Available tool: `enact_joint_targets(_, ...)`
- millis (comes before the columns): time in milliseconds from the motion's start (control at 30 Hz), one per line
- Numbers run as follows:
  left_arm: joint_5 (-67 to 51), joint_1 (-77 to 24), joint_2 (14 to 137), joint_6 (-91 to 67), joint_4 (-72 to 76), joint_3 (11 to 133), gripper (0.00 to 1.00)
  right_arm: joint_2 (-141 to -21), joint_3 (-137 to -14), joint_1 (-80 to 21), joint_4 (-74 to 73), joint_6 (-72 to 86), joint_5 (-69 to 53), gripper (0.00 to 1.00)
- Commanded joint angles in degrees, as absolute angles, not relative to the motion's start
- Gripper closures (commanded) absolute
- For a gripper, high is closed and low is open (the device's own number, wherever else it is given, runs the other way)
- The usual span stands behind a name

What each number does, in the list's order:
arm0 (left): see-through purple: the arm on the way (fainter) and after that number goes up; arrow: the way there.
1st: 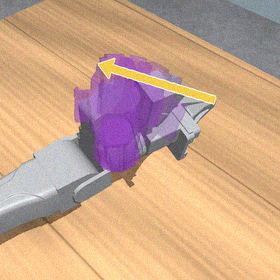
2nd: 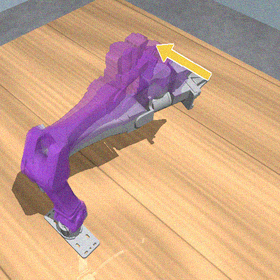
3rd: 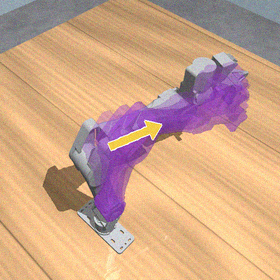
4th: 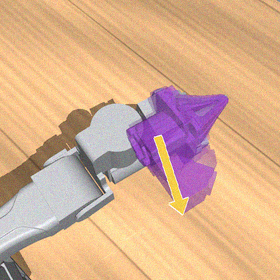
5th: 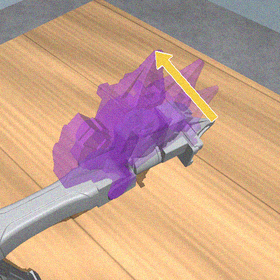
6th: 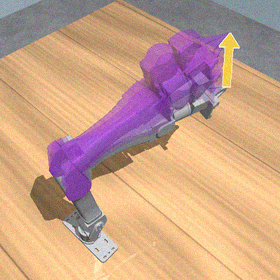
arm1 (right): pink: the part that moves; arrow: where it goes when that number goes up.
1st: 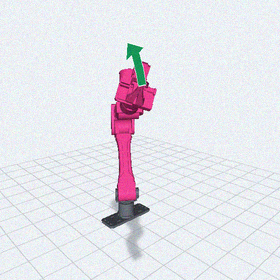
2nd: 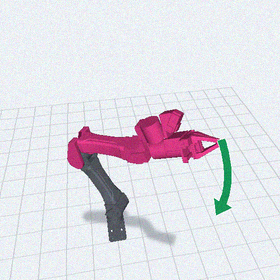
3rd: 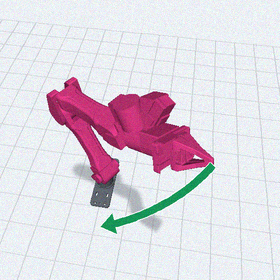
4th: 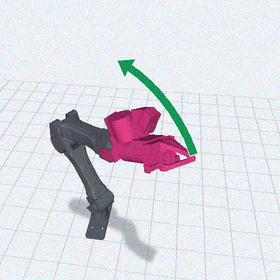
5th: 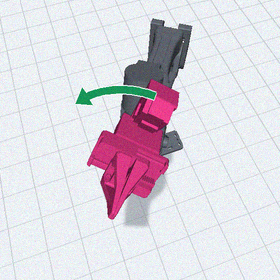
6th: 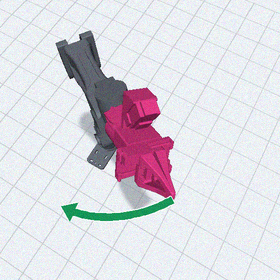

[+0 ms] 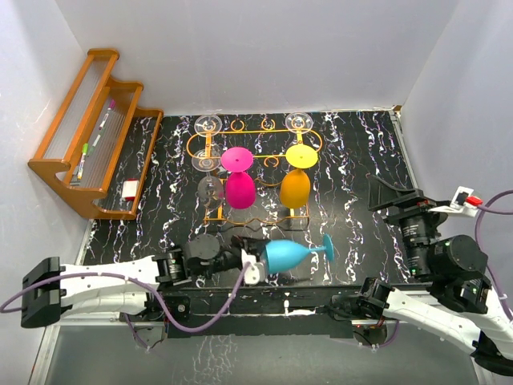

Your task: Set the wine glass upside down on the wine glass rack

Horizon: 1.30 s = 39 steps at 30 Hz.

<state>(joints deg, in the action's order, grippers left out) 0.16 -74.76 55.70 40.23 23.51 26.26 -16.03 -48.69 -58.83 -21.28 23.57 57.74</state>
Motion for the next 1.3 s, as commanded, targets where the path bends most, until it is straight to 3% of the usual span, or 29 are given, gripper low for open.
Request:
enact_joint_targets(0,-2.15,-69.79,48.22,41.29,26.75,25.66,1.00,-13.47,-51.19,-59.06,-15.78,18.38,51.67,0.01)
enact_joint_targets(267,-7.42,-62.77,36.80,41.46,31.31,23.61,1.00,-12.15,-49.11,-59.02,-13.32,20.98,33.57,0.02)
enact_joint_targets(433,-8.67,-60.37,33.17,41.37,30.44,26.21,1.00,-13.83,-51.88,-59.06,-11.17,19.10,29.24,0.02)
enact_joint_targets(667,-10.50,-57.03,33.30,38.17,33.90,32.48,1.00,-13.84,-49.75,-59.02,1.50,12.49,23.34,0.02)
enact_joint_targets(833,-12.54,-56.44,37.14,38.25,43.76,36.74,1.00,-21.16,-50.69,-59.06,7.72,8.41,16.31,0.02)
enact_joint_targets(1000,-16.73,-56.43,40.92,42.65,49.79,41.91,1.00,-28.99,-48.00,-59.06,24.50,8.64,5.13,0.00)
enact_joint_targets(1267,-17.69,-54.50,42.87,47.98,50.83,44.62,1.00,-41.11,-42.42,-59.00,50.09,14.96,-1.63,0.17)
